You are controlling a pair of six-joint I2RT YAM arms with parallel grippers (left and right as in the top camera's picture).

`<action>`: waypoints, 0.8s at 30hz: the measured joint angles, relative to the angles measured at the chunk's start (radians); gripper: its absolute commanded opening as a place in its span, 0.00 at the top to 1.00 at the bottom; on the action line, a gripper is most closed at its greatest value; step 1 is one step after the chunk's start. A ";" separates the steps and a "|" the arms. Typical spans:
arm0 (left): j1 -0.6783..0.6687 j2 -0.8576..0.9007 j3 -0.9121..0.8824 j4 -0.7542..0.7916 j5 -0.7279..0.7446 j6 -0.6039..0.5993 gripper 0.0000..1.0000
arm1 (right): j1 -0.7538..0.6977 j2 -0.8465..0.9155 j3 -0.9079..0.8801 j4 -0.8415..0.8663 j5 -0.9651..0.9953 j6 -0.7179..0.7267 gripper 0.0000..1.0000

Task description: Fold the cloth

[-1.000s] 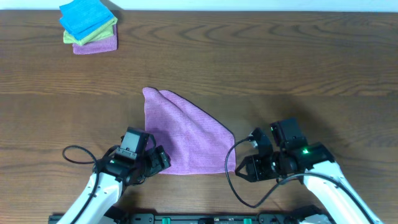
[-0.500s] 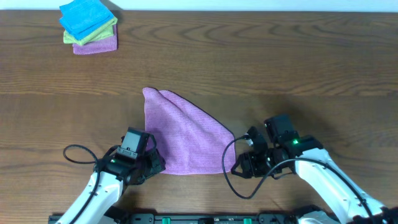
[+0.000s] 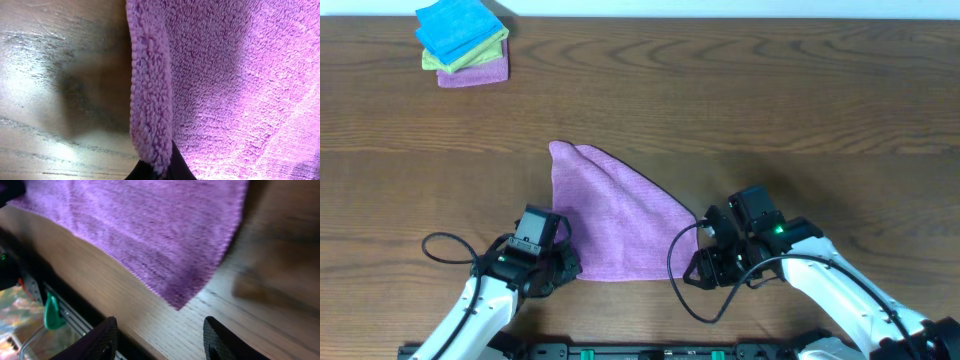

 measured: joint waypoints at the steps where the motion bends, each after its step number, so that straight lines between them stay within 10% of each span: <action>1: 0.000 0.000 0.000 -0.006 0.000 0.000 0.94 | 0.001 0.000 0.000 -0.002 0.009 0.003 0.44; 18: 0.000 0.000 0.000 -0.011 0.019 0.000 0.94 | 0.003 0.144 0.000 0.129 -0.003 0.046 0.49; 24: 0.000 0.001 0.000 -0.011 0.019 0.000 0.94 | 0.004 0.187 0.000 0.189 -0.029 0.074 0.98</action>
